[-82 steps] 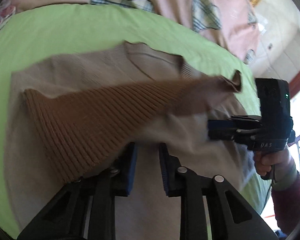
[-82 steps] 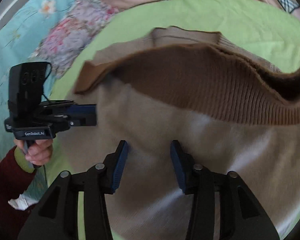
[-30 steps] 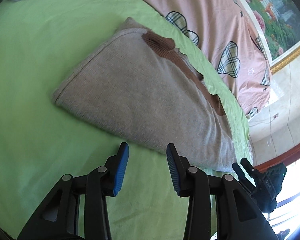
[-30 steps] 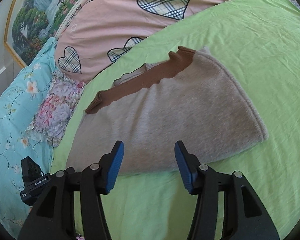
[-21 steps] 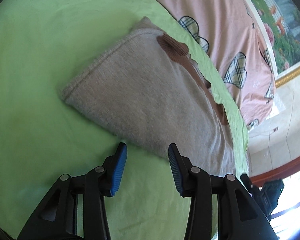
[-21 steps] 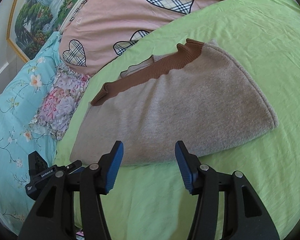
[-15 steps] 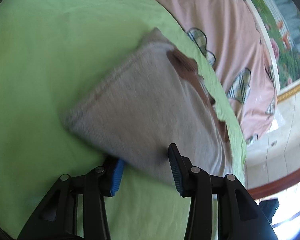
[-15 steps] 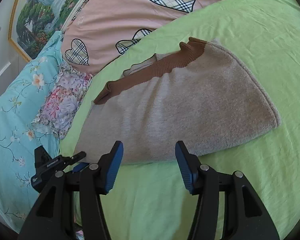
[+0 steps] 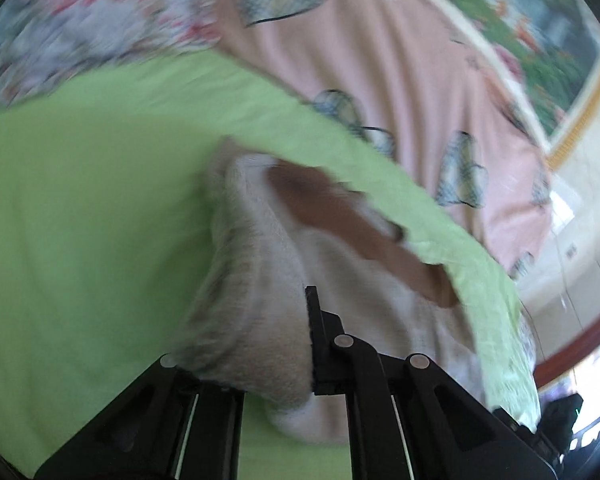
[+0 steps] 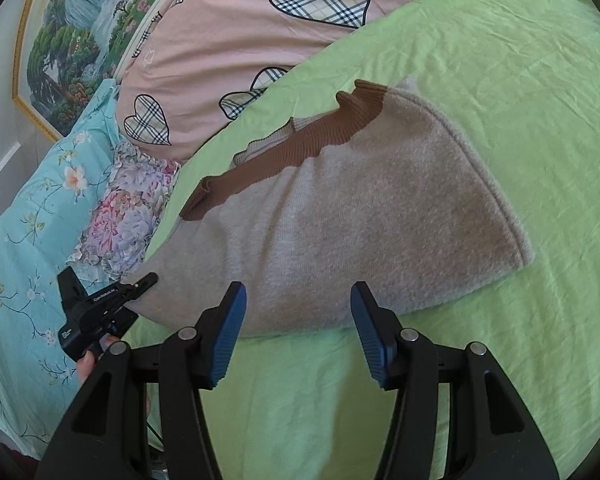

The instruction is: Fold small clothes

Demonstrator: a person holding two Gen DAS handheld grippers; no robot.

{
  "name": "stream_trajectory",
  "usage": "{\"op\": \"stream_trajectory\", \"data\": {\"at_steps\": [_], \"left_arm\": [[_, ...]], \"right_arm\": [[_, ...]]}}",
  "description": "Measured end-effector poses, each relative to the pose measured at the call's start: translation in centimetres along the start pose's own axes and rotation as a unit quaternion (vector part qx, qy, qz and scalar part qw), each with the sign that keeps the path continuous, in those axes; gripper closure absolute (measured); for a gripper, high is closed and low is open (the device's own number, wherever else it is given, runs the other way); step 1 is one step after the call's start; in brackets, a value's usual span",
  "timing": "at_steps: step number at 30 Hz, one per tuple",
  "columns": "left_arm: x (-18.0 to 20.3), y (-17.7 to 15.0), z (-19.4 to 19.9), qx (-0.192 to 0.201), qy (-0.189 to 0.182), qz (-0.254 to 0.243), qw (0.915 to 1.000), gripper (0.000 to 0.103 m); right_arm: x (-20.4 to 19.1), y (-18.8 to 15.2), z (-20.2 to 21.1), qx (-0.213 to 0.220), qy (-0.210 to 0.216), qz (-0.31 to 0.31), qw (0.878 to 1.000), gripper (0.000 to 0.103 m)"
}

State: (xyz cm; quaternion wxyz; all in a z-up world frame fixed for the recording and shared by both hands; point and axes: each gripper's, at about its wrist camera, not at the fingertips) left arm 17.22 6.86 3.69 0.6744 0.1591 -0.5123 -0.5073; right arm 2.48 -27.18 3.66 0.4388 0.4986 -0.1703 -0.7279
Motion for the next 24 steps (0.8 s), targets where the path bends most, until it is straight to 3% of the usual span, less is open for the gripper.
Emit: {"op": "stream_trajectory", "data": {"at_steps": [4,8,12,15,20,24], "left_arm": [[5.7,-0.4,-0.3,-0.003,-0.061,-0.053,0.9968,0.097],[11.8,-3.6,-2.4,-0.043,-0.122,-0.111,0.9855,0.097],[14.9,-8.0,-4.8,-0.094,-0.136,-0.149,0.9749,0.097],[15.5,-10.0,-5.7,-0.115,-0.136,-0.155,0.9716,0.097],[15.2,-9.8,-5.5,-0.115,-0.142,-0.150,0.9715,0.097],[15.1,-9.3,-5.0,-0.113,-0.140,-0.155,0.9714,0.097]], "right_arm": [[1.0,1.7,0.0,0.007,0.010,-0.014,1.000,0.047],[2.2,4.1,-1.3,-0.006,0.027,-0.029,0.999,0.047],[3.0,6.4,-3.8,-0.038,0.057,-0.044,0.997,0.045],[3.2,7.1,-6.9,-0.085,0.104,-0.080,0.988,0.026],[1.6,7.0,-12.6,-0.149,0.110,-0.078,0.980,0.024],[-1.1,7.6,-16.5,-0.165,0.151,-0.080,0.971,0.024]]}}
Point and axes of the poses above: each gripper's, at about its wrist camera, not at the fingertips, and z roughly against the way its jaws point, x to its right, y to its top, and after that the axes turned 15 degrees about x, right-handed
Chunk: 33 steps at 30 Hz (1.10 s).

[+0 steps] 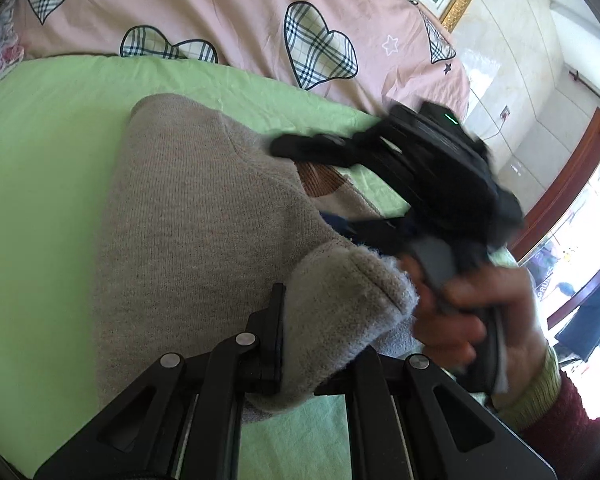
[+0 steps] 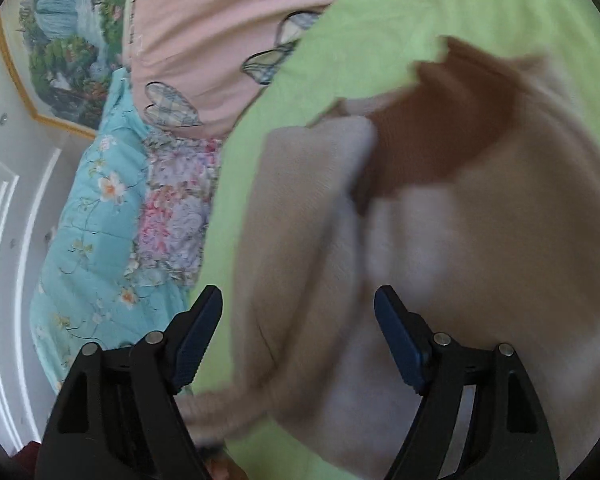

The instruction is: Fold small clothes

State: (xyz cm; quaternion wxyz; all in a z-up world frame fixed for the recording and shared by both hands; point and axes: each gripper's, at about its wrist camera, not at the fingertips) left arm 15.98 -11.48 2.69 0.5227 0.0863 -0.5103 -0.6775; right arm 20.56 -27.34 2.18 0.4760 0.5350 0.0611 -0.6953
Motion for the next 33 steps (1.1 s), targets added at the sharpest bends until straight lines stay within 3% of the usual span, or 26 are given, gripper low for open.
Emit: {"op": "stream_trajectory", "data": {"at_steps": [1,3,4,5,11,16,23,29,33], "left_arm": [[0.1,0.0,0.2,0.001,0.002,-0.006,1.0000,0.097],[0.6,0.0,0.4,0.005,0.008,-0.021,0.9997,0.097],[0.8,0.1,0.5,0.006,0.007,-0.024,0.9997,0.097],[0.9,0.3,0.5,0.008,0.006,-0.025,0.9996,0.097],[3.9,1.7,0.1,0.022,-0.045,-0.034,0.9982,0.097],[7.7,0.9,-2.2,0.019,-0.070,-0.059,0.9957,0.096],[8.8,-3.0,-7.7,-0.057,-0.087,-0.046,0.9935,0.096],[9.1,-3.8,-8.4,-0.066,-0.096,-0.060,0.9914,0.094],[8.3,-3.8,-8.0,-0.081,-0.100,-0.038,0.9909,0.088]], "right_arm": [[-0.3,0.3,-1.0,-0.004,0.003,0.000,1.000,0.026],[-0.3,0.9,-2.7,-0.012,-0.013,0.003,1.000,0.050],[-0.2,1.2,-3.2,-0.013,-0.023,0.005,1.000,0.070],[-0.1,1.5,-3.3,-0.011,-0.020,0.001,1.000,0.078],[-2.2,3.4,0.9,0.036,0.000,0.048,0.998,0.082],[-1.7,5.0,5.6,0.078,-0.031,0.087,0.993,0.082],[5.7,5.0,7.7,0.067,-0.120,0.070,0.988,0.082],[6.2,4.8,8.2,0.066,-0.141,0.103,0.982,0.082],[6.8,4.3,7.7,0.066,-0.151,0.105,0.981,0.081]]}}
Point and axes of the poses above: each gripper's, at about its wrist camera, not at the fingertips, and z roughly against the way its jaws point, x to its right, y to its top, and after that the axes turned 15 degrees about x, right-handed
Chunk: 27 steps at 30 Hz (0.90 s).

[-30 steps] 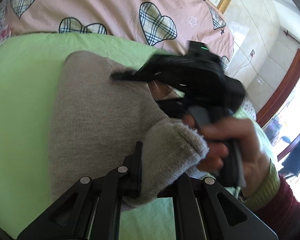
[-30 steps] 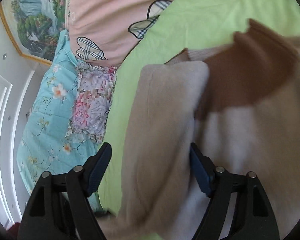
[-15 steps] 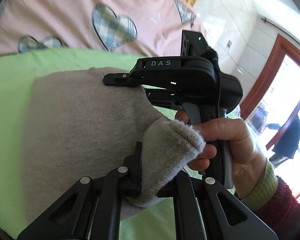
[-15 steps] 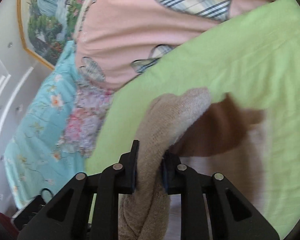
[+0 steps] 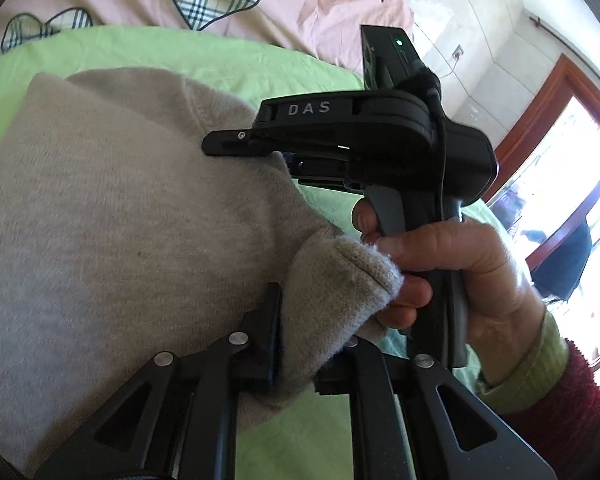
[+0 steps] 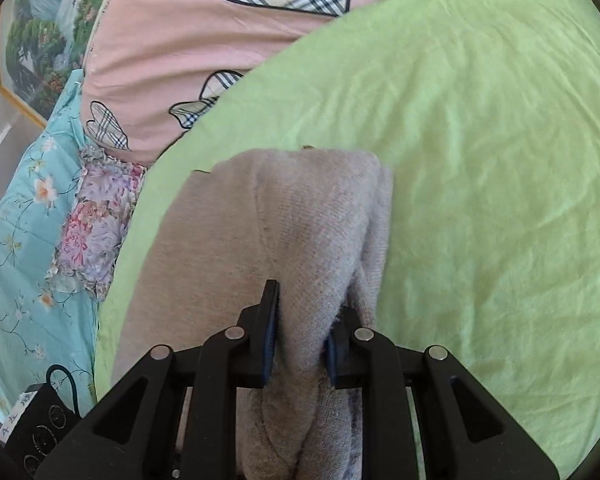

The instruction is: Fold small clothes

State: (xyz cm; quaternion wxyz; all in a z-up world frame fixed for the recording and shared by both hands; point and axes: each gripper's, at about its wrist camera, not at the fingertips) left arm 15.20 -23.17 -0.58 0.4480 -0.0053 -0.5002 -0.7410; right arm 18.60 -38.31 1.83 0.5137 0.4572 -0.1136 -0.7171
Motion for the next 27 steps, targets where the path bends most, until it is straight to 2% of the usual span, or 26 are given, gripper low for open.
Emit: {"op": "stream_trajectory", "data": {"at_steps": [5,7,8,9,10,11,12,13,14,16,18,22,27], "left_arm": [[-0.1,0.0,3.6,-0.017,-0.027,0.011,0.9994,0.077],[-0.3,0.1,5.9,-0.011,-0.032,0.014,0.9993,0.065],[-0.5,0.2,7.1,-0.003,-0.030,0.014,0.9995,0.061],[-0.8,0.4,8.5,0.008,-0.022,0.011,0.9997,0.053],[-1.2,0.6,9.3,0.013,-0.013,0.011,0.9998,0.043],[-1.9,0.9,10.4,0.021,-0.001,0.014,0.9997,0.038],[-2.7,1.3,11.0,0.029,0.009,0.022,0.9993,0.029],[-3.4,1.7,11.5,0.034,0.019,0.029,0.9988,0.028],[-4.3,2.1,12.0,0.038,0.025,0.039,0.9982,0.028],[-6.4,2.9,12.2,0.042,0.041,0.060,0.9965,0.022],[-8.7,4.0,11.1,0.034,0.067,0.080,0.9940,0.022],[-12.0,4.7,9.4,0.019,0.067,0.126,0.9895,0.022],[-15.4,4.8,4.8,-0.018,0.056,0.171,0.9835,0.019]], "right_arm": [[-1.1,-0.2,1.7,0.017,-0.025,0.024,0.999,0.075],[-1.5,-0.3,2.9,0.027,-0.037,0.036,0.998,0.072],[-1.6,-0.4,3.4,0.030,-0.042,0.038,0.998,0.067],[-1.7,-0.5,4.0,0.033,-0.047,0.040,0.998,0.062],[-1.7,-0.7,4.7,0.038,-0.051,0.038,0.997,0.054],[-1.6,-0.8,5.2,0.039,-0.051,0.036,0.997,0.046],[-1.5,-1.0,5.6,0.039,-0.050,0.032,0.997,0.042],[-1.5,-1.3,6.1,0.037,-0.046,0.029,0.998,0.038],[-1.5,-1.6,6.2,0.034,-0.044,0.028,0.998,0.037],[-1.4,-2.2,6.3,0.024,-0.045,0.028,0.998,0.036],[-1.2,-2.4,6.0,0.016,-0.045,0.024,0.999,0.036],[-0.5,-2.7,5.5,0.009,-0.033,0.000,0.999,0.034],[-0.1,-2.8,4.3,-0.003,-0.025,-0.007,1.000,0.031]]}}
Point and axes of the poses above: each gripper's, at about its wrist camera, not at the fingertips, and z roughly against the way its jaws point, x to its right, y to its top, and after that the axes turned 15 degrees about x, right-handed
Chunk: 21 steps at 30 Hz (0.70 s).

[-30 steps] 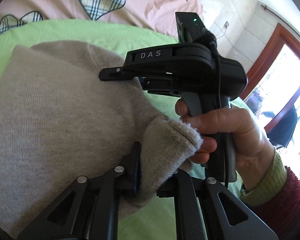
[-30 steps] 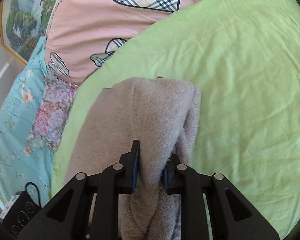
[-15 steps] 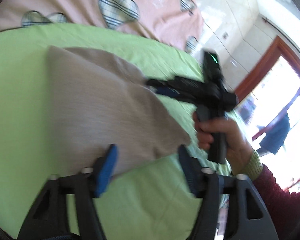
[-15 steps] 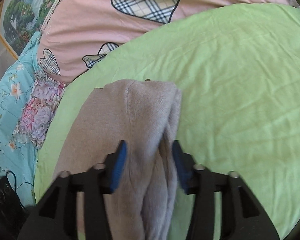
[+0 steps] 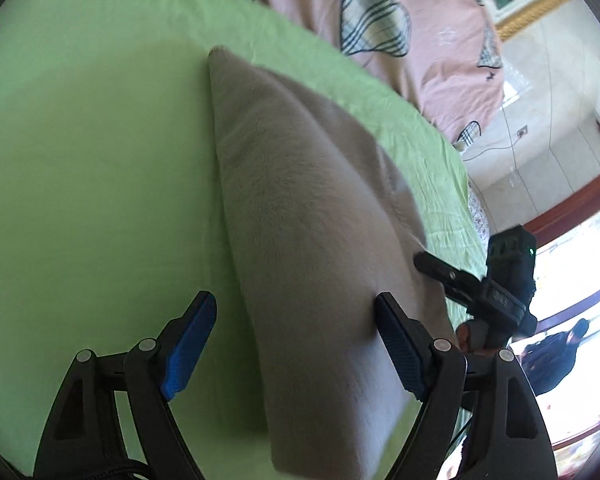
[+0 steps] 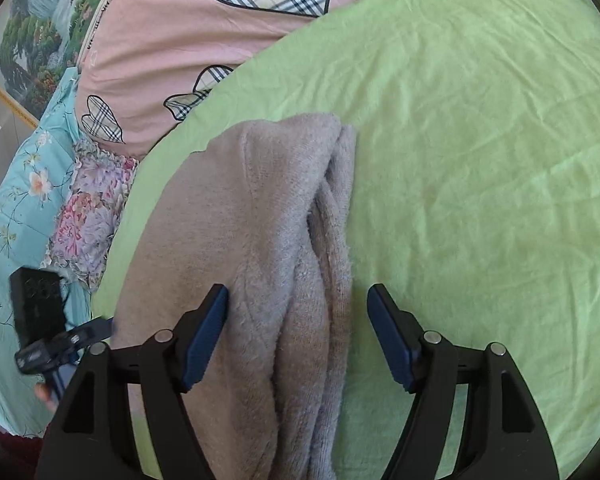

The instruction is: Fold small clothes

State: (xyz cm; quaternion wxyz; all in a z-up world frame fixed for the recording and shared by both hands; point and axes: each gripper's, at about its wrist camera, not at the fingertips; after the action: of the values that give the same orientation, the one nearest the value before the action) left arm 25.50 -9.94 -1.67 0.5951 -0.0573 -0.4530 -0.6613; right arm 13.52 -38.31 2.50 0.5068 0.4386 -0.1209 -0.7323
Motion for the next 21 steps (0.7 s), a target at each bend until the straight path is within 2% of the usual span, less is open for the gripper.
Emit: {"op": "stream_trajectory", "data": {"at_steps": [4,5,6,7,8,9,13,16,21], "left_arm": [[-1.8,0.1,-3.9,-0.036,-0.029,0.052,0.9976,0.020],[-2.1,0.2,-4.3,-0.033,-0.041,0.056,0.9970,0.022],[-1.9,0.2,-4.6,-0.027,-0.048,0.052,0.9971,0.034],[-1.7,0.2,-4.8,-0.028,-0.058,0.047,0.9968,0.045],[-1.5,0.1,-4.9,-0.028,-0.052,0.043,0.9973,0.047],[-1.3,0.1,-4.5,-0.021,-0.049,0.036,0.9979,0.053],[0.0,0.1,-1.4,-0.002,-0.032,-0.005,0.9995,0.061],[0.9,0.6,2.5,0.022,-0.020,-0.040,0.9988,0.061],[-1.1,1.0,8.8,0.044,0.009,-0.058,0.9973,0.061]], "right_arm": [[-0.1,0.0,-1.4,-0.018,0.009,0.001,1.000,0.031],[-0.1,0.0,-1.7,-0.021,0.010,0.001,1.000,0.031],[-0.2,0.0,-1.9,-0.023,0.012,0.001,1.000,0.031],[-0.3,0.0,-2.2,-0.027,0.015,0.001,1.000,0.039],[-0.4,-0.1,-2.7,-0.039,0.032,-0.013,0.999,0.061],[-0.6,-0.3,-3.0,-0.043,0.035,-0.022,0.998,0.062],[-3.2,-0.7,-1.9,-0.020,0.029,0.012,0.999,0.070],[-5.2,-1.3,-1.2,-0.010,0.063,0.004,0.998,0.071],[-9.7,-3.9,-2.5,-0.015,0.123,0.002,0.992,0.071]]}}
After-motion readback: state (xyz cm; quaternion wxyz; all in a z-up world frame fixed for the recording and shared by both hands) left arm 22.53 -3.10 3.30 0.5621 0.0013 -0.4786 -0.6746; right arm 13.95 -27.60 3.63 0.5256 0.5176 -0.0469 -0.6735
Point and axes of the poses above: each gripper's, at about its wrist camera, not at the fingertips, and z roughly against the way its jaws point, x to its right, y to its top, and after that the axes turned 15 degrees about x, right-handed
